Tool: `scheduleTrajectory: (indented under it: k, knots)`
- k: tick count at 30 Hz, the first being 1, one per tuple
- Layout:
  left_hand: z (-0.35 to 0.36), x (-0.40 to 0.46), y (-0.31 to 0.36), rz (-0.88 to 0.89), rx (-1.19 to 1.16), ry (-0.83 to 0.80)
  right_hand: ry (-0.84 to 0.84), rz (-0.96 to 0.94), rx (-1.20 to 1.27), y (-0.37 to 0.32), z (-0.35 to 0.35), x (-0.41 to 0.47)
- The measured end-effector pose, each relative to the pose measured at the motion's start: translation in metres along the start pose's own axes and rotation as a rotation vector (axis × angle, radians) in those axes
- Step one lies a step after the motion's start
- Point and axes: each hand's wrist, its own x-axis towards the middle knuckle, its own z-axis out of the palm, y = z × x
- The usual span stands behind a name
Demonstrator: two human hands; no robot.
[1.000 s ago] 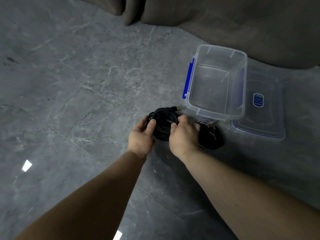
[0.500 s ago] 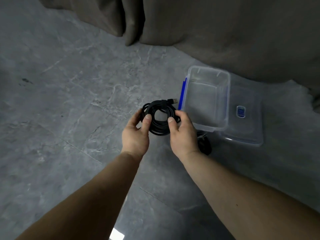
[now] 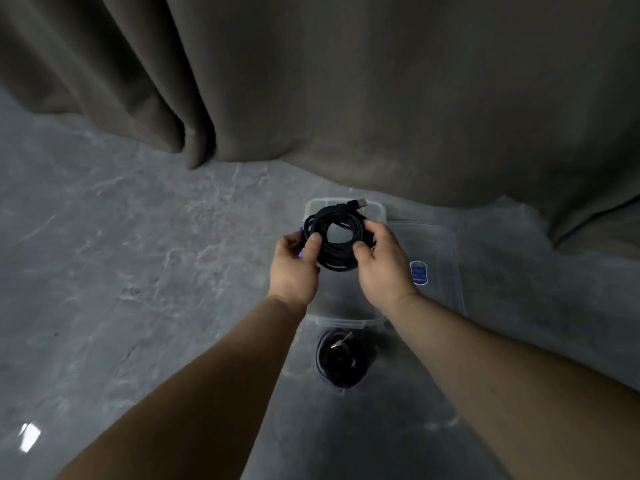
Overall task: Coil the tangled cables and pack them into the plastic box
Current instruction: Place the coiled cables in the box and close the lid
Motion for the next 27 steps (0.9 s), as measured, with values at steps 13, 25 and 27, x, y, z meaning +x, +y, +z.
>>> scheduleTrajectory:
  k: [13,25,27]
  knots:
    - [0.036,0.089,-0.055,0.028,-0.035,-0.091,0.033,0.039,-0.005,0.073,0.046,0.082]
    - [0.05,0.121,-0.092,0.034,0.157,-0.016,0.018,0.11,-0.052,0.104,0.071,0.104]
    - [0.05,0.122,-0.094,0.042,0.159,-0.009,0.026,0.106,-0.071,0.108,0.074,0.107]
